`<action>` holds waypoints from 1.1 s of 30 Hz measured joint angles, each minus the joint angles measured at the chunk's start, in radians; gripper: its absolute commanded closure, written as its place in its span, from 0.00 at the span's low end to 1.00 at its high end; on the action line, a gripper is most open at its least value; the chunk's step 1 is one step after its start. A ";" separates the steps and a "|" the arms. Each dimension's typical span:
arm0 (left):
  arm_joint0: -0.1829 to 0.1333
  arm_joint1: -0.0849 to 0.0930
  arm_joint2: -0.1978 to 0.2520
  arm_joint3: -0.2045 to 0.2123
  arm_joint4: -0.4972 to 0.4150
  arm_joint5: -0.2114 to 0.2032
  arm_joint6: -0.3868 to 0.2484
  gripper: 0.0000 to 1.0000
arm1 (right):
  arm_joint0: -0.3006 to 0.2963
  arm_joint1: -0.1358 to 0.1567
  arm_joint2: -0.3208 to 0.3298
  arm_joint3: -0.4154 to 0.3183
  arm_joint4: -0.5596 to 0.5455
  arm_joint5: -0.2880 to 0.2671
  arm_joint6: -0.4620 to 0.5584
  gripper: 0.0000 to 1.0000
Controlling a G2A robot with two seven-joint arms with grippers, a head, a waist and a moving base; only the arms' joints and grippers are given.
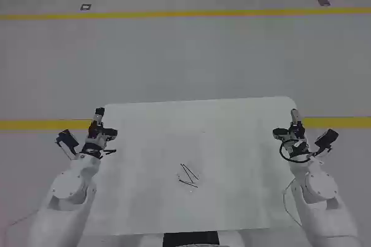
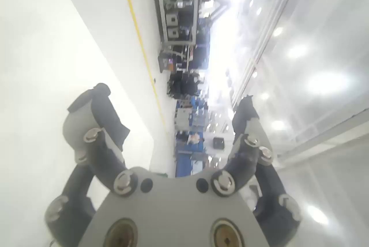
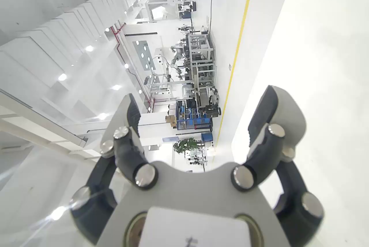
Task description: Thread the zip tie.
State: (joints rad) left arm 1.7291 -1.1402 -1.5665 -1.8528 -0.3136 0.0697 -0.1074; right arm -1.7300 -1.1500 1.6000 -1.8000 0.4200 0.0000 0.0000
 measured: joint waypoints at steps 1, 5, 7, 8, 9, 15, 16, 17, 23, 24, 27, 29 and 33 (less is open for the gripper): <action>0.008 0.003 0.006 -0.018 0.037 0.039 -0.052 0.00 | 0.000 0.000 0.000 0.000 0.000 0.000 0.000 0.00; 0.021 0.011 0.002 -0.046 0.089 0.089 -0.144 0.00 | 0.000 0.000 0.000 0.000 0.000 0.000 0.000 0.00; 0.020 0.010 0.002 -0.045 0.085 0.087 -0.136 0.00 | 0.000 0.000 0.000 0.000 0.000 0.000 0.000 0.00; 0.020 0.010 0.002 -0.045 0.085 0.086 -0.135 0.00 | 0.000 0.000 0.000 0.000 0.000 0.000 0.000 0.00; 0.020 0.010 0.002 -0.045 0.085 0.086 -0.135 0.00 | 0.000 0.000 0.000 0.000 0.000 0.000 0.000 0.00; 0.005 0.018 0.017 -0.065 0.117 0.137 -0.235 0.00 | 0.000 0.000 0.000 0.000 0.000 0.000 0.000 0.00; -0.002 0.021 0.020 -0.076 0.118 0.177 -0.282 0.00 | 0.000 0.000 0.000 0.000 0.000 0.000 0.000 0.00; -0.006 0.023 0.021 -0.083 0.114 0.209 -0.313 0.00 | 0.000 0.000 0.000 0.000 0.000 0.000 0.000 0.00; -0.004 0.039 0.052 -0.059 0.153 0.271 -0.481 0.00 | 0.000 0.000 0.000 0.000 0.000 0.000 0.000 0.00; -0.005 0.040 0.054 -0.053 0.161 0.270 -0.487 0.00 | 0.000 0.000 0.000 0.000 0.000 0.000 0.000 0.00; -0.006 0.041 0.055 -0.052 0.163 0.270 -0.487 0.00 | 0.000 0.000 0.000 0.000 0.000 0.000 0.000 0.00; -0.006 0.041 0.055 -0.052 0.162 0.270 -0.487 0.00 | 0.000 0.000 0.000 0.000 0.000 0.000 0.000 0.00; -0.006 0.040 0.060 -0.058 0.157 0.266 -0.492 0.00 | 0.000 0.000 0.000 0.000 0.000 0.000 0.000 0.00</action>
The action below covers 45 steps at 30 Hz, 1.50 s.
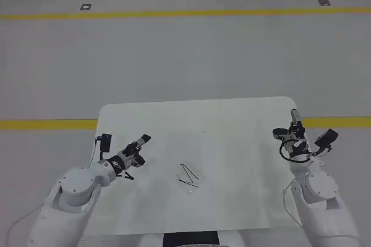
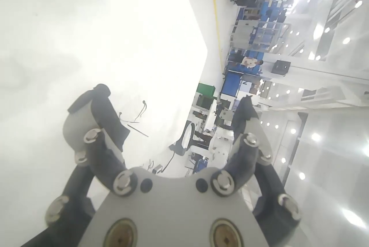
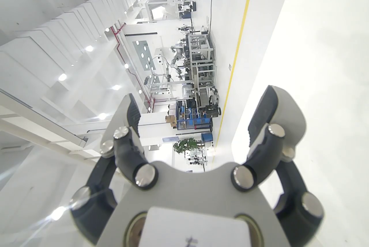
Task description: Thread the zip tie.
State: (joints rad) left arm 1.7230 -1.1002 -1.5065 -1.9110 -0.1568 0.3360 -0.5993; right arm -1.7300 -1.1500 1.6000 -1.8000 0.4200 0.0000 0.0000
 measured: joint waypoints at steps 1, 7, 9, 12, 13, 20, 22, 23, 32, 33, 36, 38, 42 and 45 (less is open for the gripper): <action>-0.001 -0.001 0.014 -0.011 -0.015 -0.004 -0.014 0.00 | 0.000 0.000 0.000 0.000 0.000 0.000 0.000 0.00; -0.032 0.000 0.093 -0.009 -0.031 0.004 -0.066 0.00 | 0.000 0.000 0.000 0.000 0.000 0.000 0.000 0.00; -0.046 0.002 0.117 0.003 -0.028 0.004 -0.093 0.00 | 0.000 0.000 0.000 0.000 0.000 0.000 0.000 0.00; -0.066 0.007 0.156 0.035 -0.016 0.004 -0.132 0.00 | 0.000 0.000 0.000 0.000 0.000 0.000 0.000 0.00; -0.075 0.010 0.169 0.042 0.010 0.004 -0.150 0.00 | 0.000 0.000 0.000 0.000 0.000 0.000 0.000 0.00; -0.079 0.013 0.173 0.043 0.032 0.004 -0.156 0.00 | 0.000 0.000 0.000 0.000 0.000 0.000 0.000 0.00; -0.079 0.013 0.173 0.043 0.032 0.004 -0.156 0.00 | 0.000 0.000 0.000 0.000 0.000 0.000 0.000 0.00; -0.080 0.013 0.174 0.043 0.033 0.004 -0.156 0.00 | 0.000 0.000 0.000 0.000 0.000 0.000 0.000 0.00; -0.180 0.007 0.335 0.055 0.151 0.004 -0.166 0.00 | 0.000 0.000 0.000 0.000 0.000 0.000 0.000 0.00; -0.186 0.007 0.344 0.057 0.159 0.004 -0.173 0.00 | 0.000 0.000 0.000 0.000 0.000 0.000 0.000 0.00; -0.194 0.010 0.362 0.067 0.190 0.004 -0.186 0.00 | 0.000 0.000 0.000 0.000 0.000 0.000 0.000 0.00; -0.195 0.013 0.368 0.070 0.229 0.004 -0.188 0.00 | 0.000 0.000 0.000 0.000 0.000 0.000 0.000 0.00; -0.195 0.014 0.368 0.070 0.234 0.004 -0.187 0.00 | 0.000 0.000 0.000 0.000 0.000 0.000 0.000 0.00; -0.195 0.014 0.368 0.070 0.233 0.004 -0.187 0.00 | 0.000 0.000 0.000 0.000 0.000 0.000 0.000 0.00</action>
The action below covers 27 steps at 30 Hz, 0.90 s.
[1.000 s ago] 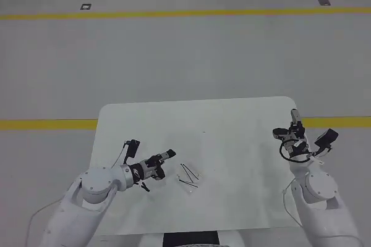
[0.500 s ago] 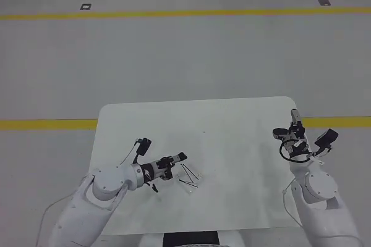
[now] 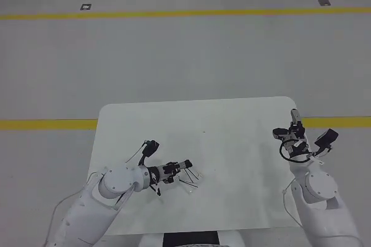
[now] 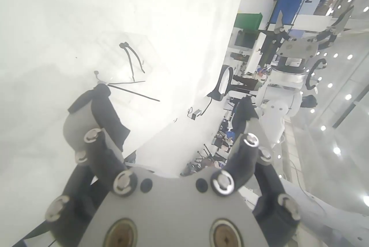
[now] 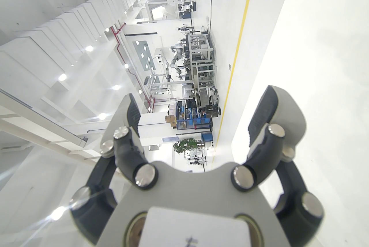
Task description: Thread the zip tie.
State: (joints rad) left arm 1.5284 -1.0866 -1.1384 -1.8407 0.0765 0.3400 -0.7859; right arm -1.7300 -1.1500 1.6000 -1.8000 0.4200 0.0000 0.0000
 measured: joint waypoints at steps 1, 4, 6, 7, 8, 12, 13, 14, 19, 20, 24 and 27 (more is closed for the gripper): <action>0.000 0.000 0.000 0.000 0.000 0.000 0.000 0.00 | 0.000 0.000 0.000 0.000 0.000 0.000 0.000 0.00; 0.001 -0.001 0.018 -0.015 0.018 -0.011 0.013 0.00 | 0.000 0.000 0.000 0.000 0.000 0.000 0.000 0.00; -0.005 -0.001 0.038 -0.025 0.043 -0.007 0.022 0.00 | 0.000 0.000 0.000 0.000 0.000 0.000 0.000 0.00; -0.010 -0.001 0.050 -0.028 0.059 -0.002 0.025 0.00 | 0.000 0.000 0.000 0.000 0.000 0.000 0.000 0.00; -0.015 -0.001 0.058 -0.028 0.069 0.000 0.026 0.00 | 0.000 0.000 0.000 0.000 0.000 0.000 0.000 0.00; -0.035 -0.001 0.092 -0.015 0.125 0.000 0.025 0.00 | 0.000 0.000 0.000 0.000 0.000 0.000 0.000 0.00; -0.040 -0.002 0.103 -0.006 0.156 0.000 0.024 0.00 | 0.000 0.000 0.000 0.000 0.000 0.000 0.000 0.00; -0.043 -0.004 0.109 -0.001 0.169 0.000 0.025 0.00 | 0.000 0.000 0.000 0.000 0.000 0.000 0.000 0.00; -0.044 -0.009 0.117 0.006 0.153 0.000 0.020 0.00 | 0.000 0.000 0.000 0.000 0.000 0.000 0.000 0.00; -0.044 -0.009 0.117 0.006 0.153 0.000 0.020 0.00 | 0.000 0.000 0.000 0.000 0.000 0.000 0.000 0.00; -0.044 -0.009 0.117 0.005 0.154 0.000 0.020 0.00 | 0.000 0.000 0.000 0.000 0.000 0.000 0.000 0.00; -0.046 -0.009 0.122 0.001 0.159 -0.004 0.024 0.00 | 0.000 0.000 0.000 0.000 0.000 0.000 0.000 0.00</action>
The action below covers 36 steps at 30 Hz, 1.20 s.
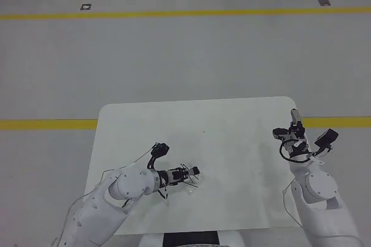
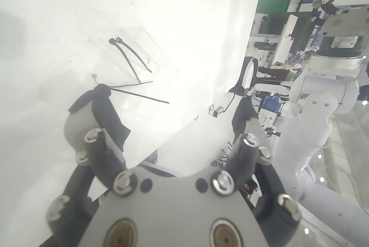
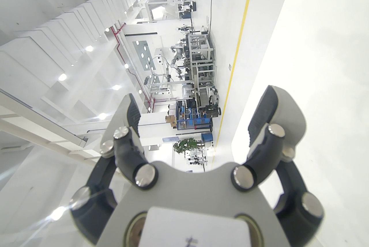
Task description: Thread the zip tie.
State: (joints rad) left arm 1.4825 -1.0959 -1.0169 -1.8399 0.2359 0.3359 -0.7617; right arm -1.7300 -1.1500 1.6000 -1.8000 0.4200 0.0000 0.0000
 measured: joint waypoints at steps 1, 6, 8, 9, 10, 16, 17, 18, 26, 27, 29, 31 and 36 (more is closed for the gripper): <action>-0.004 -0.001 0.009 -0.007 0.010 -0.005 0.008 0.00 | 0.000 0.000 0.000 0.000 0.000 0.000 0.000 0.00; -0.024 -0.002 0.034 -0.025 0.028 0.004 0.010 0.00 | 0.000 0.000 0.000 0.000 0.000 0.000 0.000 0.00; -0.030 -0.001 0.039 -0.026 0.042 0.004 0.000 0.00 | 0.000 0.000 0.000 0.000 0.000 0.000 0.000 0.00; -0.033 -0.001 0.041 -0.023 0.053 0.004 -0.006 0.00 | 0.000 0.000 0.000 0.000 0.000 0.000 0.000 0.00; -0.035 -0.001 0.044 -0.016 0.070 0.004 -0.015 0.00 | 0.000 0.000 0.000 0.000 0.000 0.000 0.000 0.00; -0.048 -0.009 0.046 0.002 0.098 0.004 -0.035 0.00 | 0.000 0.000 0.000 0.000 0.000 0.000 0.000 0.00; -0.049 -0.009 0.046 0.002 0.098 0.004 -0.034 0.00 | 0.000 0.000 0.000 0.000 0.000 0.000 0.000 0.00; -0.048 -0.009 0.046 0.001 0.097 0.004 -0.033 0.00 | 0.000 0.000 0.000 0.000 0.000 0.000 0.000 0.00; -0.051 -0.009 0.057 0.008 0.136 0.004 -0.003 0.00 | 0.000 0.000 0.000 0.000 0.000 0.000 0.000 0.00; -0.052 -0.009 0.058 0.014 0.149 0.004 0.004 0.00 | 0.000 0.000 0.000 0.000 0.000 0.000 0.000 0.00; -0.056 -0.011 0.059 0.024 0.158 0.004 0.007 0.00 | 0.000 0.000 0.000 0.000 0.000 0.000 0.000 0.00; -0.061 -0.014 0.060 0.028 0.152 0.004 0.004 0.00 | 0.000 0.000 0.000 0.000 0.000 0.000 0.000 0.00; -0.081 -0.023 0.085 0.016 0.125 0.004 -0.010 0.00 | 0.000 0.000 0.000 0.000 0.000 0.000 0.000 0.00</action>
State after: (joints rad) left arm 1.4011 -1.1192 -0.9318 -1.8237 0.3610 0.3400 -0.7716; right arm -1.7300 -1.1500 1.6000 -1.8000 0.4200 0.0000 0.0000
